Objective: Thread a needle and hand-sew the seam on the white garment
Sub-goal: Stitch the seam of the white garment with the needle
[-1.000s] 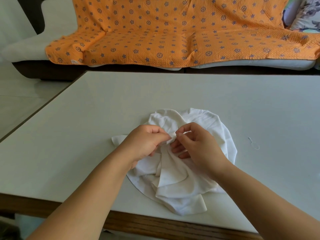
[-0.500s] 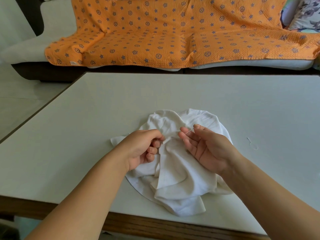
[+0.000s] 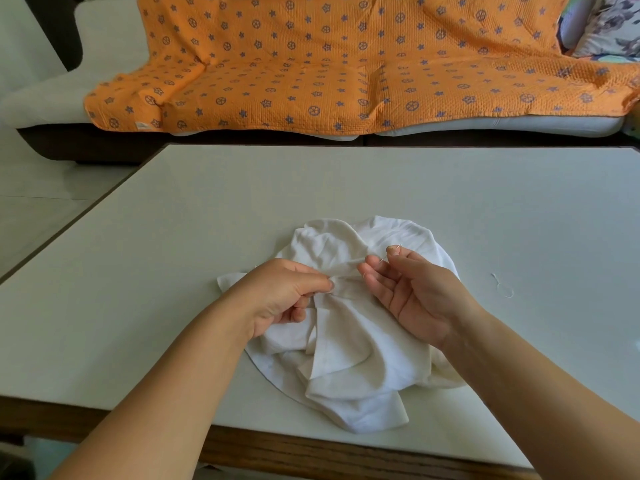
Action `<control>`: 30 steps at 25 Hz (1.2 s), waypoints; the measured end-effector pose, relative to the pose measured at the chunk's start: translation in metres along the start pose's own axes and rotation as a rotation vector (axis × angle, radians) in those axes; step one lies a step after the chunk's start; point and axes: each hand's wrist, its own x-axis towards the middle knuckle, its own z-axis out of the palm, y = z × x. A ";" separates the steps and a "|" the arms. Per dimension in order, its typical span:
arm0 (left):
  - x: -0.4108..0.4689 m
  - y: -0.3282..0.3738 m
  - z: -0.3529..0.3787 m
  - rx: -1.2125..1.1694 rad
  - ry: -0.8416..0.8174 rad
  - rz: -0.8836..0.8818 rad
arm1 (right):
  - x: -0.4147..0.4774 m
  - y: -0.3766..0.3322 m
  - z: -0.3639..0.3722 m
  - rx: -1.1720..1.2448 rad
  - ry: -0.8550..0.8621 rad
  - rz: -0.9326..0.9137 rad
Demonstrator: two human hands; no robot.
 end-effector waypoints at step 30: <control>0.007 -0.007 0.007 0.176 0.135 0.067 | -0.004 -0.051 -0.026 0.101 0.103 -0.182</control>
